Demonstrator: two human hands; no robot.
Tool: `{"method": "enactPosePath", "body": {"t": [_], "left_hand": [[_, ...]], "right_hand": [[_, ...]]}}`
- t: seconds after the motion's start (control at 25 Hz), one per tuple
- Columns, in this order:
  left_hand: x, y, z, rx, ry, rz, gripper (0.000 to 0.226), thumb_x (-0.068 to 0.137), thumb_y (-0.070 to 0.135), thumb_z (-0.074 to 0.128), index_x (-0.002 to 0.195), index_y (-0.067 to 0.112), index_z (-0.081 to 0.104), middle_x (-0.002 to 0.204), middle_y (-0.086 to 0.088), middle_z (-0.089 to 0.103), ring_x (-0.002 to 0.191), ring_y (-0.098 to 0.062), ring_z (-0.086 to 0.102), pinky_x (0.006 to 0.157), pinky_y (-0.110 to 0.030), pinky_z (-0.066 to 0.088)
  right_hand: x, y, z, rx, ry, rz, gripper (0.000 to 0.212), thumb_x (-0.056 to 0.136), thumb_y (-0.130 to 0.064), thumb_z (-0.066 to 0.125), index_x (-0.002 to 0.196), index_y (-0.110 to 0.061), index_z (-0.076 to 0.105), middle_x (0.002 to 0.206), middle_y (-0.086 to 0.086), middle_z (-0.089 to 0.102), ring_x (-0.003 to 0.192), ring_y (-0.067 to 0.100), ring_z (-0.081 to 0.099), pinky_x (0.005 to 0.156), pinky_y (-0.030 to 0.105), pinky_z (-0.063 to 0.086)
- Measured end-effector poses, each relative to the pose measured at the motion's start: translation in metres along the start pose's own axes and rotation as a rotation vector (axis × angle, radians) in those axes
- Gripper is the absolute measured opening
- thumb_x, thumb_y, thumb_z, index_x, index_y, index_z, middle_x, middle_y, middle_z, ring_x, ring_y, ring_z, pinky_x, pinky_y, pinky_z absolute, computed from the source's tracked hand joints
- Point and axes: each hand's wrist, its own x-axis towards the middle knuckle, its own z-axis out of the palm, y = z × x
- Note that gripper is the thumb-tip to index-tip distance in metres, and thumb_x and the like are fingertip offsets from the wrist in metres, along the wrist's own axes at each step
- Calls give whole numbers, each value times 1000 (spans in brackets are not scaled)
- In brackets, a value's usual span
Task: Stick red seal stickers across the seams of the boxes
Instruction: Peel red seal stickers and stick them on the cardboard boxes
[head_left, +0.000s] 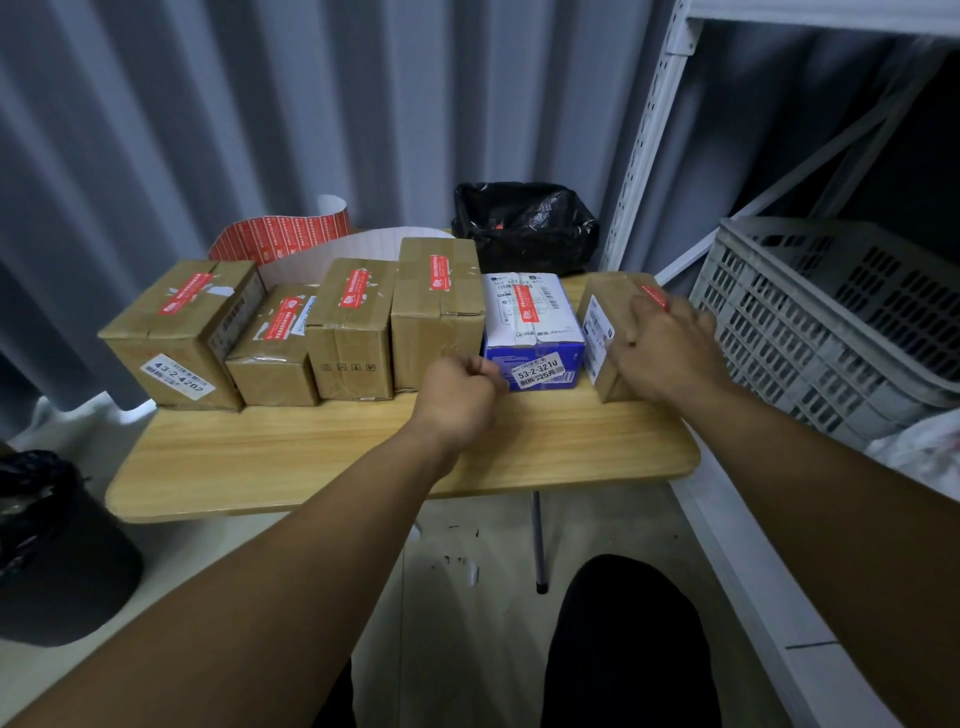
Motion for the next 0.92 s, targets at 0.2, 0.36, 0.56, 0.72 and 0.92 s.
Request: {"method": "enactPosePath", "body": {"t": [0.2,0.36,0.56,0.72,0.92], "left_hand": [[-16,6,0,-1,-62,0,16,99,10,57,84,14,57,86,-3,63,77,-15,57,73,-35,50],[-26,15,1,18,-96,-8,10,98,11,60,89,13,57,94,-5,62,81,-17,57,71,-33,52],[-39,21,5,15,-117,-5,13,92,6,67,102,9,59,97,-5,62,82,-18,55,75,-37,53],[-46,25,5,53,-200,20,45,80,-1,77,115,13,50,98,4,60,84,-9,57,75,-31,53],[-44,18,3,256,-206,102,90,46,24,97,123,23,49,114,8,62,106,-10,61,85,-26,53]], "right_hand": [[-19,-6,-14,-39,-26,5,75,86,-50,67,148,-23,36,147,17,33,136,39,27,103,50,38],[-40,-13,-36,-148,-147,-14,86,80,-64,70,146,-17,41,148,17,33,137,37,29,103,45,38],[-54,-28,-53,-181,-208,-39,46,80,-38,70,119,-15,60,129,16,57,116,35,55,80,32,42],[-64,-48,-58,-133,-230,-36,25,81,-44,63,86,-22,51,115,10,63,102,32,57,73,33,41],[-73,-67,-62,-117,-281,-87,23,88,-31,56,76,-16,44,97,10,58,93,33,55,72,31,41]]}}
